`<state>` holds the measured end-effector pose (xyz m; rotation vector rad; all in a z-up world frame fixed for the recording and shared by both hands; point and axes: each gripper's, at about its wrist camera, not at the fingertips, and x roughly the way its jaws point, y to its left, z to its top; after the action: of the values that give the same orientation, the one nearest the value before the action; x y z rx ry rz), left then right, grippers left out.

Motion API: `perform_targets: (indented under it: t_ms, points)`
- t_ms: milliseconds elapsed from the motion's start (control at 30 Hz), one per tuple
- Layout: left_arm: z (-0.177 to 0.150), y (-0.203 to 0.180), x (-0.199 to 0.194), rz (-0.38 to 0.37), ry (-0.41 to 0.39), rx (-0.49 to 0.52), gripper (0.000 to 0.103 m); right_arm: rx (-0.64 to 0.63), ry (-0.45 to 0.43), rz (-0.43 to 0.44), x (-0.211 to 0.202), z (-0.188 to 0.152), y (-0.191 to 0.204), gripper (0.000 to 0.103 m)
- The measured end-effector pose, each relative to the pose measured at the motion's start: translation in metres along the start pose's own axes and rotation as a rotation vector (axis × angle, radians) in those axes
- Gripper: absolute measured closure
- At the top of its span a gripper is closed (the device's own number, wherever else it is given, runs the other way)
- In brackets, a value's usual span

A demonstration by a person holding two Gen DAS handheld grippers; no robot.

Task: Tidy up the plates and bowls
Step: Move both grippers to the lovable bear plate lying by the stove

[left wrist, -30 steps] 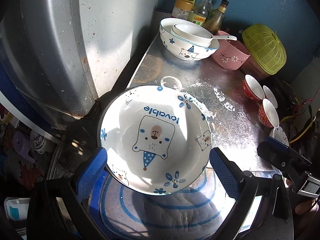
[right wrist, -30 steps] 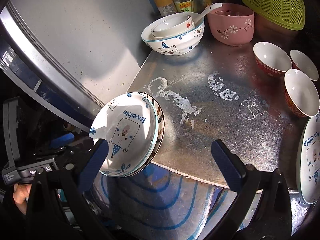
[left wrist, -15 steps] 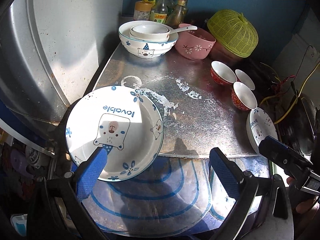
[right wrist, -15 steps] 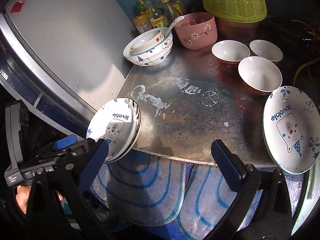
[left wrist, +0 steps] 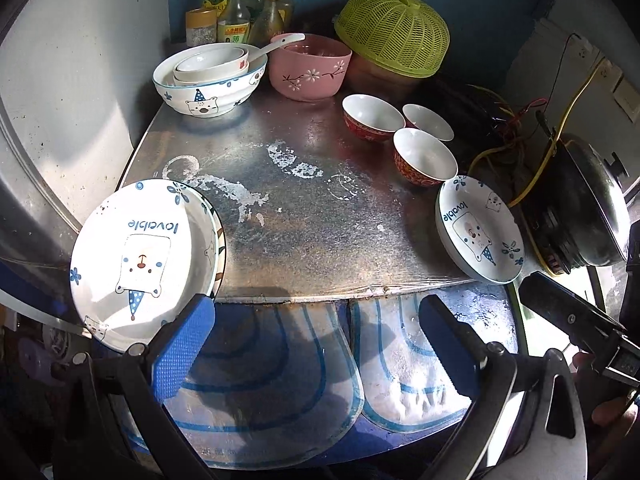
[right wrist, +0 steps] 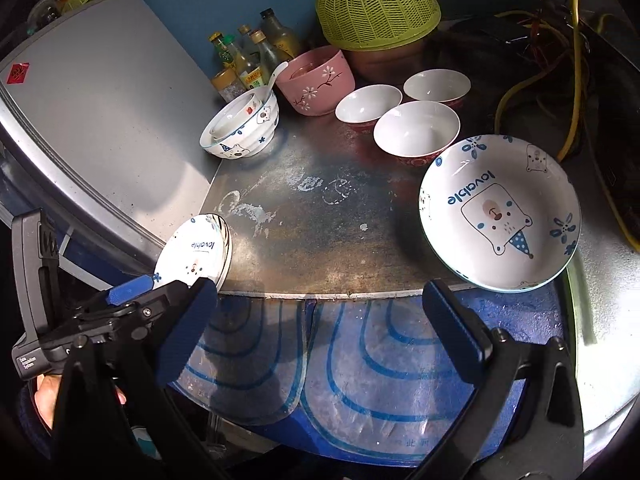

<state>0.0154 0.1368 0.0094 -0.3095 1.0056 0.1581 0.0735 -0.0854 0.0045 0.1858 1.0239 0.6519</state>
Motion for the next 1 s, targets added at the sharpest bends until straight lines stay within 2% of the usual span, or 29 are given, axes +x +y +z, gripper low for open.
perform_targets:
  t_ms: [533, 767, 1000]
  points:
    - [0.004, -0.082, 0.027, -0.055, 0.052, 0.148, 0.001, 0.187, -0.065, -0.083, -0.044, -0.021, -0.092, 0.000]
    - [0.015, -0.100, 0.050, -0.083, 0.091, 0.183, 0.001, 0.257, -0.080, -0.113, -0.050, -0.020, -0.123, 0.000]
    - [0.034, -0.117, 0.081, -0.155, 0.138, 0.213, 0.001, 0.354, -0.091, -0.114, -0.046, -0.017, -0.153, 0.000]
